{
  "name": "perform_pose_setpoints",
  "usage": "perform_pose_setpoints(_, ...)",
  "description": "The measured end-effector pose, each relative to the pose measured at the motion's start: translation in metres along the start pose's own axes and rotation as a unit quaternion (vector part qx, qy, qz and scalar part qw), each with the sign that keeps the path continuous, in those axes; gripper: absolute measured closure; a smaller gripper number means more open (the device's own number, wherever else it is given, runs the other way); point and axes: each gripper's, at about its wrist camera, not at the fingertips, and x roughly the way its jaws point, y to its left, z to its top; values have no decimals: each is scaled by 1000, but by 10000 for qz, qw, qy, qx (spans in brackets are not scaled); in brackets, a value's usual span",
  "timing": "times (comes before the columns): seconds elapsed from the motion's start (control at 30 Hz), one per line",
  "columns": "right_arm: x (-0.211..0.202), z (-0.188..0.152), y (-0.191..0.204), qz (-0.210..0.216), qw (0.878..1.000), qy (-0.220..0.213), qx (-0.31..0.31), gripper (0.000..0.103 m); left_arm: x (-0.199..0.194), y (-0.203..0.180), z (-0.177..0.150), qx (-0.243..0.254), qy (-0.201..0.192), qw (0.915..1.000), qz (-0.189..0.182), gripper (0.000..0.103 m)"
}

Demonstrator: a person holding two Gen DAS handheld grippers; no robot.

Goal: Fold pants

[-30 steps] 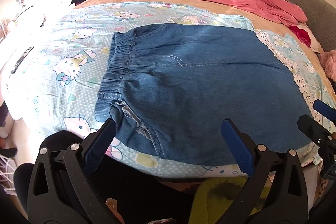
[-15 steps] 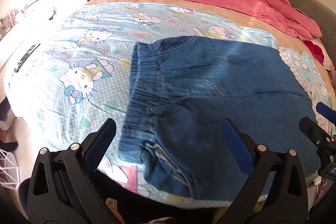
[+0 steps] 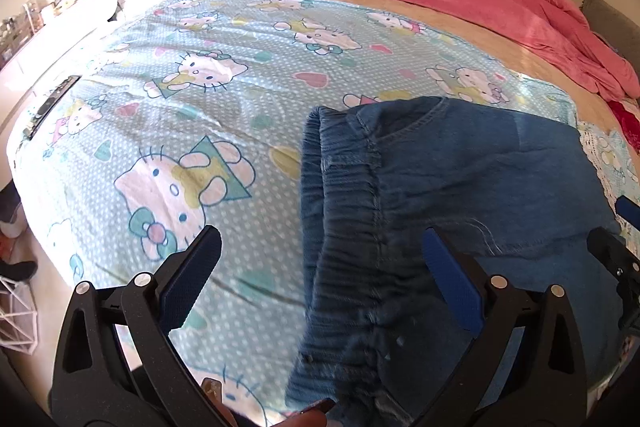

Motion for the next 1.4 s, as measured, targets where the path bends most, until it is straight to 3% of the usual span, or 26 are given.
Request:
perform_pose_setpoints(0.23, 52, 37, -18, 77, 9991, 386, -143, 4, 30, 10, 28, -17, 134, 9999, 22, 9)
perform_pose_setpoints(0.3, 67, 47, -20, -71, 9987, 413, -295, 4, 38, 12, 35, 8, 188, 9998, -5, 9)
perform_pose_setpoints(0.5, 103, 72, -25, -6, 9963, 583, -628, 4, 57, 7, 51, 294, 170, 9994, 43, 9)
perform_pose_setpoints(0.8, 135, 96, -8, 124, 9878, 667, -1398, 4, 84, 11, 63, 215, 407, 9984, -321, 9)
perform_pose_setpoints(0.87, 143, 99, -3, 107, 9843, 710, -1614, 4, 85, 6, 64, 390, 352, 9982, -274, 17)
perform_pose_setpoints(0.93, 148, 100, 0, 106, 9817, 749, -1750, 4, 85, 0, 63, 527, 342, 9972, -402, 50)
perform_pose_setpoints(1.0, 152, 101, 3, 105, 9794, 796, -1852, 4, 82, -6, 60, 637, 278, 9964, -477, 69)
perform_pose_setpoints(1.1, 157, 101, 8, 144, 9759, 838, -2007, 4, 70, -13, 57, 848, 11, 9955, -432, 78)
perform_pose_setpoints(1.3, 159, 99, 14, 150, 9732, 774, -2162, 9, 41, -8, 52, 713, -378, 9935, -808, 79)
perform_pose_setpoints(1.4, 155, 94, 18, 514, 9723, 763, -2148, 46, 31, -10, 47, 761, -501, 9916, -921, 79)
